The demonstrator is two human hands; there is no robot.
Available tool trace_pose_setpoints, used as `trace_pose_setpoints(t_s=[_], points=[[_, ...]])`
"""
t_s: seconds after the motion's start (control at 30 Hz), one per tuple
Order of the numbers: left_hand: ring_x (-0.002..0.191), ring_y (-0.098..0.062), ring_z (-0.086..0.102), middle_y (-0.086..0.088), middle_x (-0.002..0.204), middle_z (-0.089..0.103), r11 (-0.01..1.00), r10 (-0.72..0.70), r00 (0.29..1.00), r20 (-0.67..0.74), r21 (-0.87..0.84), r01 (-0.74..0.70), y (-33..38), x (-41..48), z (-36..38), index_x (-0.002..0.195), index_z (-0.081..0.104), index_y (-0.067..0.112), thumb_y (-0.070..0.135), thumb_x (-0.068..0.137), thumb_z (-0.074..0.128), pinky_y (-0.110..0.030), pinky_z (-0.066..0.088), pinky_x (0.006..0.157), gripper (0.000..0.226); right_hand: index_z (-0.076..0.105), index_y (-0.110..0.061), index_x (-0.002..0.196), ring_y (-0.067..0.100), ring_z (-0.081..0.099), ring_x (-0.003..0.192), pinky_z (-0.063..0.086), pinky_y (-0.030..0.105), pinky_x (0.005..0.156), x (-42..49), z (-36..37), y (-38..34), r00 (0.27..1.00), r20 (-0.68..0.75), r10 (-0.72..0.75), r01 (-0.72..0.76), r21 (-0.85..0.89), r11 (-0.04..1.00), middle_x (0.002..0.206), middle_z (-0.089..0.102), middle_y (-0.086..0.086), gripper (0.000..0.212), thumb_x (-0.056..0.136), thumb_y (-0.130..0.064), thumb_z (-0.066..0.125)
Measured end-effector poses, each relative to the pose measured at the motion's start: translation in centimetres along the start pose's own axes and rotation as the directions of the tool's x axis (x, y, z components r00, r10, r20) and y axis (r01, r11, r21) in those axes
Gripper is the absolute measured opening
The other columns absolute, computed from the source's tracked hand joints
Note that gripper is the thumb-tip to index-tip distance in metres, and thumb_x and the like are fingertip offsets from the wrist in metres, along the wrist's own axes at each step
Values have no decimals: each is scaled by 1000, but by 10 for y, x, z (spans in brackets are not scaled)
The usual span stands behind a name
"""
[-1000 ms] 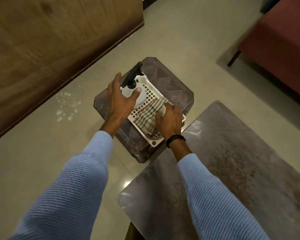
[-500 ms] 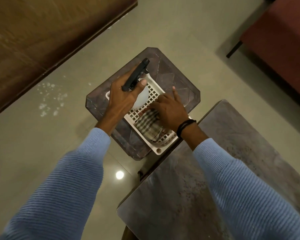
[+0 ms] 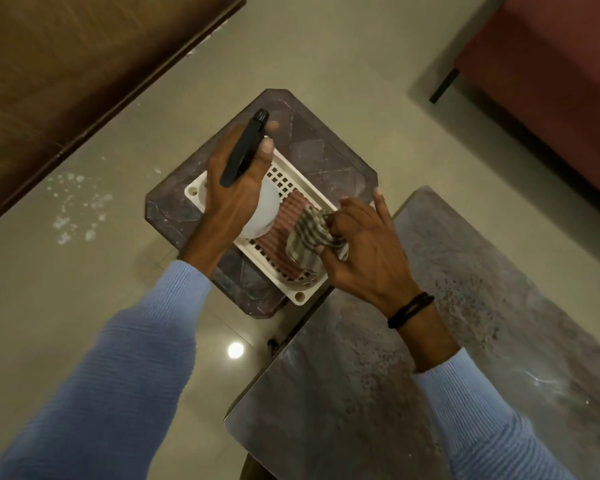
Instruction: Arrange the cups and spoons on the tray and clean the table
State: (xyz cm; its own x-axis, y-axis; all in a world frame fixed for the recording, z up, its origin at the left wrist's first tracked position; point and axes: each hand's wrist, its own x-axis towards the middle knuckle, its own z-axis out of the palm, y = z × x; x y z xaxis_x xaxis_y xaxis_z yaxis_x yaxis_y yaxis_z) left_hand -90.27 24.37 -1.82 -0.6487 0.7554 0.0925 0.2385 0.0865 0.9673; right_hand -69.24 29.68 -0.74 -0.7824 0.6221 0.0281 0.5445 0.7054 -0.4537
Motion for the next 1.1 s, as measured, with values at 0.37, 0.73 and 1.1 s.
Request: trace_pose_setpoints(t_s=[0.37,0.73,1.1], points=[[102,-12,69,11,101,72,957,-216,964,154,-161,240,76,-104,52,101,71,37,24,92,68,-31,57,88,16,57,-14,96,26,66,85,54,50,74,-155,-39,43,742,-74,666,-471,649,598,92,68,5,20,97,-34,61],[79,-19,74,-4,79,76,873,-485,838,249,197,447,62,-165,170,87,75,19,59,86,70,-47,61,84,41,56,-11,98,16,57,81,47,37,75,-220,-19,167,497,-22,867,-535,779,326,91,61,3,12,99,-23,58],[66,-19,72,-7,76,74,750,-649,736,190,322,578,49,-182,222,80,71,11,50,88,72,-26,60,57,39,49,-13,103,28,62,86,39,30,69,-245,-2,193,513,-38,858,-701,559,444,99,66,10,17,104,-30,50]])
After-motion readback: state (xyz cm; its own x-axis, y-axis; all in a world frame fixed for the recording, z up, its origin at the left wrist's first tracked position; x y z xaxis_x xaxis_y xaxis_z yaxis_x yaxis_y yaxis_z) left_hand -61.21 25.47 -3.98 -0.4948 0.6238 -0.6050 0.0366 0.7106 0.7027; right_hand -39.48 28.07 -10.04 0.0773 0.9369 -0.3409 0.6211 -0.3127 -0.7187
